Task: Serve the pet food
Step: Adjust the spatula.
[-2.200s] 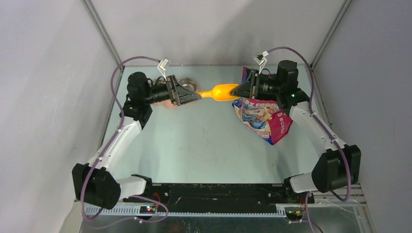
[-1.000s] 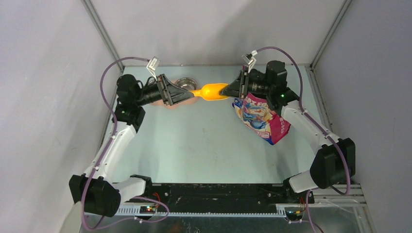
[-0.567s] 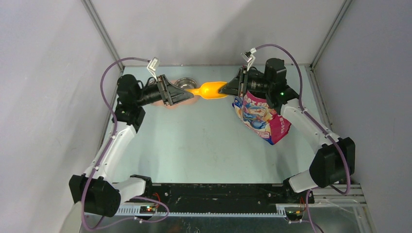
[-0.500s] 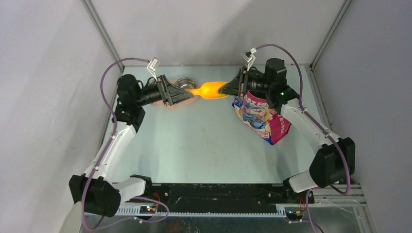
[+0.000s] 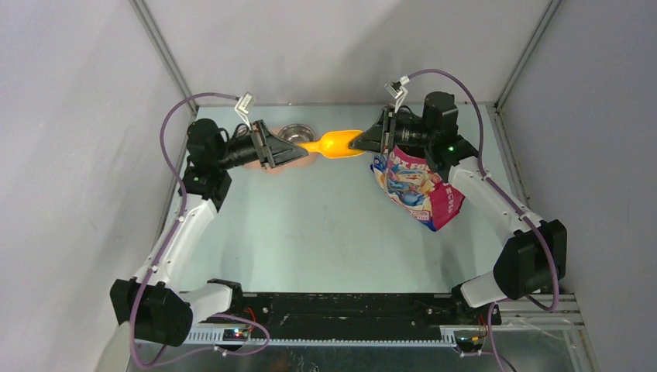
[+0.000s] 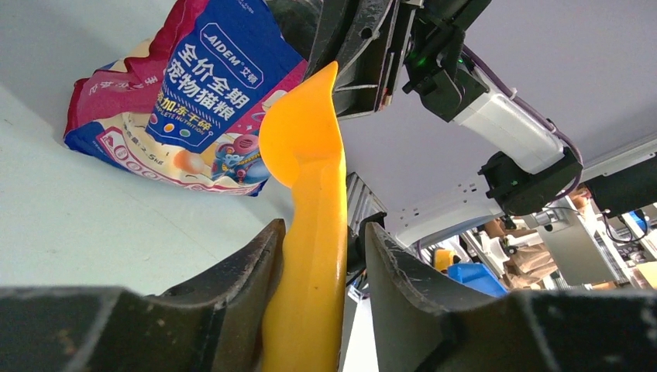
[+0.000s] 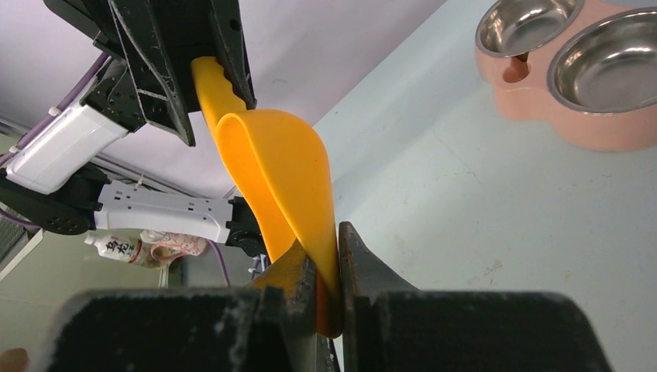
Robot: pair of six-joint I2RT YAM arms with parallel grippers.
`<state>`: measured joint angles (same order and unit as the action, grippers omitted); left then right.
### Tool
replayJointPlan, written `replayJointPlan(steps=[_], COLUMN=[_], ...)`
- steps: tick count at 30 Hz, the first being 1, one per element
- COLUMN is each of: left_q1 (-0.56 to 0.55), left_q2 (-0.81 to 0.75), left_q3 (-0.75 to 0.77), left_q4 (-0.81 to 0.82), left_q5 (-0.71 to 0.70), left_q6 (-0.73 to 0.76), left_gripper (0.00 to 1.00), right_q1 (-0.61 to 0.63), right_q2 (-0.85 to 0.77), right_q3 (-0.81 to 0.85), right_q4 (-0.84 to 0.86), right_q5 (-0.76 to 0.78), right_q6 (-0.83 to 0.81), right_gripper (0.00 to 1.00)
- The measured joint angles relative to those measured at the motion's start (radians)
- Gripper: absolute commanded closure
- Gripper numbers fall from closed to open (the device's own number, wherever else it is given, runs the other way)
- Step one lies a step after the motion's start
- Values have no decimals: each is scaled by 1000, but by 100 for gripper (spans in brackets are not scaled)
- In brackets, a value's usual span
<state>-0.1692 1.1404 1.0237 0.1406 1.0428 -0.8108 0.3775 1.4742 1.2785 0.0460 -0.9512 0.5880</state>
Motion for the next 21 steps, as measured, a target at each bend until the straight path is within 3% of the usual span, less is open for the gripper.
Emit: replayJointPlan(steps=[7,16,21], left_q1=[0,0,0], left_q2=[0,0,0], left_q3=[0,0,0], left_q4=[-3,-9,-9], left_q5=[3,8,12], left_q6=[5,6,6], left_gripper=[39,48,42], right_q1=[-2,-3,-5], right_q2=[0,0,0], right_q3=[2,2,2], right_q4=[-8,-15,-16], right_q5=[-1,0,-6], right_q6=[-9,-17,-24], right_gripper=[100,100,100])
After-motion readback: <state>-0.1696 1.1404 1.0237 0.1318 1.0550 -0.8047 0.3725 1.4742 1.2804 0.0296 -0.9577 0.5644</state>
